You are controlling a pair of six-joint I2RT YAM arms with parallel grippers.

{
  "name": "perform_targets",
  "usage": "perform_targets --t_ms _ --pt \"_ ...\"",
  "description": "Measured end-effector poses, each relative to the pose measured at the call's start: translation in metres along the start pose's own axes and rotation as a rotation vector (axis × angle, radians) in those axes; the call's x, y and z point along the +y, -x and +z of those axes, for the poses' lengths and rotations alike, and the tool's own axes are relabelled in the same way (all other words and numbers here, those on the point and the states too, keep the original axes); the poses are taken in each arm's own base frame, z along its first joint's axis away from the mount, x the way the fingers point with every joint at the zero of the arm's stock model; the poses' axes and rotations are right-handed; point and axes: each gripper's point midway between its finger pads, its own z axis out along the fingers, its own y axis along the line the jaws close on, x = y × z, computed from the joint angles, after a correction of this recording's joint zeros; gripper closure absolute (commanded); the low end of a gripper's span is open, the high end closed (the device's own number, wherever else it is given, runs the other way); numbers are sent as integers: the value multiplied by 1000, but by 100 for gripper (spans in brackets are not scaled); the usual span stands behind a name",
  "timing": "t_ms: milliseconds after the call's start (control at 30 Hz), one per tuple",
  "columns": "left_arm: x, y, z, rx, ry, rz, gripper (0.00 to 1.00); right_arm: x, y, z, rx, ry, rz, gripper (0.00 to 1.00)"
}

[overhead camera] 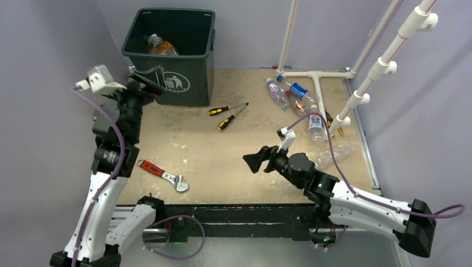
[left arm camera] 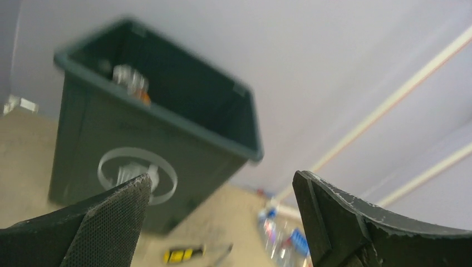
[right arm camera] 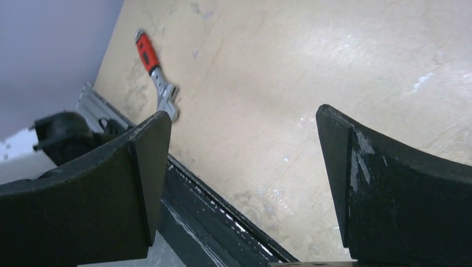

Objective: Put the plastic bottles in the bin
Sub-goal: Place the plastic bottle in the trash bin, then pick up the plastic bottle at the center of the board.

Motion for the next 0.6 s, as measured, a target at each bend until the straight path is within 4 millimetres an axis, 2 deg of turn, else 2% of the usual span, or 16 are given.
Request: perform_targets --t_ms 100,233,267,333,433,533,600 --pt "26 -55 -27 150 6 13 1 -8 18 6 -48 -94 11 1" --pt "58 -120 -61 342 31 18 1 -32 32 6 -88 -278 23 1" --pt "64 -131 -67 375 37 19 1 -39 36 5 -98 -330 24 1" --pt "76 -148 -81 427 53 26 1 -53 41 0 -109 -412 22 1" --pt "85 -156 -93 450 70 33 1 -76 54 -7 -112 -525 25 1" --pt "88 -164 -99 455 58 9 1 -110 72 -15 -131 -663 54 1" --pt "90 -179 -104 477 40 -26 1 -131 73 -24 -127 -747 71 1"
